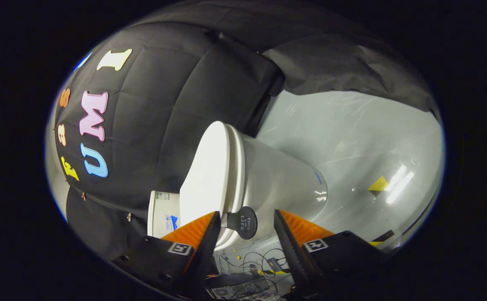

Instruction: Open the toilet lid.

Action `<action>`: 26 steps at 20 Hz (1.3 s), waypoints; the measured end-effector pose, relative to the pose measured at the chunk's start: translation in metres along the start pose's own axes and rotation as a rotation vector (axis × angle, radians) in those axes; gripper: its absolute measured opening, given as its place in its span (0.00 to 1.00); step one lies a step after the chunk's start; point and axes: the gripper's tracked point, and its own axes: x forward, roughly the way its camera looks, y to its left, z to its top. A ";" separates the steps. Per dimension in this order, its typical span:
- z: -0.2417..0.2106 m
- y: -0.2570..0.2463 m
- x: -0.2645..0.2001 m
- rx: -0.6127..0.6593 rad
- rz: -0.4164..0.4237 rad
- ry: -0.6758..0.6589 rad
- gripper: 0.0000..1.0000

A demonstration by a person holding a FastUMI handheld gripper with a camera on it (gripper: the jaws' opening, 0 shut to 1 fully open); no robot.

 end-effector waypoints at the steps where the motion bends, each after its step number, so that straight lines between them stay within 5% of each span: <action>1: -0.002 0.003 0.002 0.013 0.016 0.016 0.69; 4: -0.006 0.002 0.029 0.040 0.000 0.002 0.28; 5: 0.004 0.005 0.004 0.025 -0.001 -0.001 0.15; 26: 0.009 0.122 -0.048 -0.306 -0.105 -0.121 0.09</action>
